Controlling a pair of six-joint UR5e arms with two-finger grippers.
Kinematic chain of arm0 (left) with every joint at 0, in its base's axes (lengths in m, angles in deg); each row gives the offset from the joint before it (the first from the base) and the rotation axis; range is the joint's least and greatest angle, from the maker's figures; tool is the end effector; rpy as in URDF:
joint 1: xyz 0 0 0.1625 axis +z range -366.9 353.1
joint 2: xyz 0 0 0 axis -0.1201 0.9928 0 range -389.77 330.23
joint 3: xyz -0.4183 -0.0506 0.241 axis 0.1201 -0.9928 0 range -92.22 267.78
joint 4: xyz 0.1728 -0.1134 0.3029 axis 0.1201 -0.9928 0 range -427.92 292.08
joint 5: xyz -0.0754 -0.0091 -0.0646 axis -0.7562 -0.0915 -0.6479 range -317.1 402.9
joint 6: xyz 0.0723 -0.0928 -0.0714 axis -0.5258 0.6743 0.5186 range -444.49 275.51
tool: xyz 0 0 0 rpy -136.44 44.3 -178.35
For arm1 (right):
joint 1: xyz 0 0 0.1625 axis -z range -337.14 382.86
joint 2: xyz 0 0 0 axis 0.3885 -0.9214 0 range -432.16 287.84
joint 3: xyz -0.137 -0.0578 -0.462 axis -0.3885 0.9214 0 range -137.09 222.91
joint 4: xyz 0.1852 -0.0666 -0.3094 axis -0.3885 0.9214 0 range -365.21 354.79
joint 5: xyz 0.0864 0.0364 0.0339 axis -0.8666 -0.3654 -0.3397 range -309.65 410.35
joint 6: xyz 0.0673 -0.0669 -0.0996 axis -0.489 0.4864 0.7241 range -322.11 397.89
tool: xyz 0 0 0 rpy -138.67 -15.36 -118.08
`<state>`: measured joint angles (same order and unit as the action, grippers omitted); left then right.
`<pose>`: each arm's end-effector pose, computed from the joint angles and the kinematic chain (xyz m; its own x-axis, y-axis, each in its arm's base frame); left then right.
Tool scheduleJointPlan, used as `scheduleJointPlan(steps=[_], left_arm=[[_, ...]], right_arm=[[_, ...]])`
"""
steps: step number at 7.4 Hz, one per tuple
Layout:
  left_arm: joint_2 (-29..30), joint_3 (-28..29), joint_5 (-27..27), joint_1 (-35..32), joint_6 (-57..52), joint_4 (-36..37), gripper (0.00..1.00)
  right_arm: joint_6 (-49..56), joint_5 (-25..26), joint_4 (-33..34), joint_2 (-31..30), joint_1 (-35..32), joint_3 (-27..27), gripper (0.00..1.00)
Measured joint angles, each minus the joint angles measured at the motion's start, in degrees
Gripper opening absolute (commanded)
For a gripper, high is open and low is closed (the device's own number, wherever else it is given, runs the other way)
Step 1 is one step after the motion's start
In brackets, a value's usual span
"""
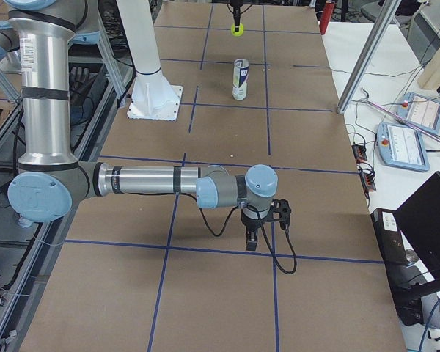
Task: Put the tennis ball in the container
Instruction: 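Lift the ball with the left gripper and carry it over the clear cup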
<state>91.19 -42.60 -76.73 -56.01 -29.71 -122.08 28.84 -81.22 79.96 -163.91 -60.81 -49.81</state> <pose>0.2843 -0.4281 0.2946 0.7060 -0.0496 -0.7065 0.0760 0.9971 0.0059 -0.0062 -0.4383 0.7341 0.7443 0.0084 0.6678 -0.0077 1.0000 -0.0041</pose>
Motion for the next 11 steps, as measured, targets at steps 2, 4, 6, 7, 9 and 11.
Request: scheduleJointPlan(steps=[2, 4, 6, 7, 9, 11], left_arm=[[8.93, 4.85, -3.6, 0.0, 0.08, 3.72, 0.0], [13.55, 12.01, -4.69, 0.57, 3.08, -0.66, 0.0], [14.56, 17.24, -4.83, 1.22, 5.68, -7.59, 0.0], [15.13, 19.19, -4.87, 1.63, 6.39, -9.91, 0.0], [16.41, 22.84, -4.91, 2.48, 7.58, -13.34, 0.0], [16.62, 24.96, -4.85, 4.01, 8.15, -15.62, 0.0]], right_arm=[[0.0, 0.0, 0.0, 0.0, 0.0, 0.0, 1.0], [0.0, 0.0, 0.0, 0.0, 0.0, 0.0, 1.0], [0.0, 0.0, 0.0, 0.0, 0.0, 0.0, 1.0], [0.0, 0.0, 0.0, 0.0, 0.0, 0.0, 1.0], [0.0, 0.0, 0.0, 0.0, 0.0, 0.0, 1.0], [0.0, 0.0, 0.0, 0.0, 0.0, 0.0, 1.0]])
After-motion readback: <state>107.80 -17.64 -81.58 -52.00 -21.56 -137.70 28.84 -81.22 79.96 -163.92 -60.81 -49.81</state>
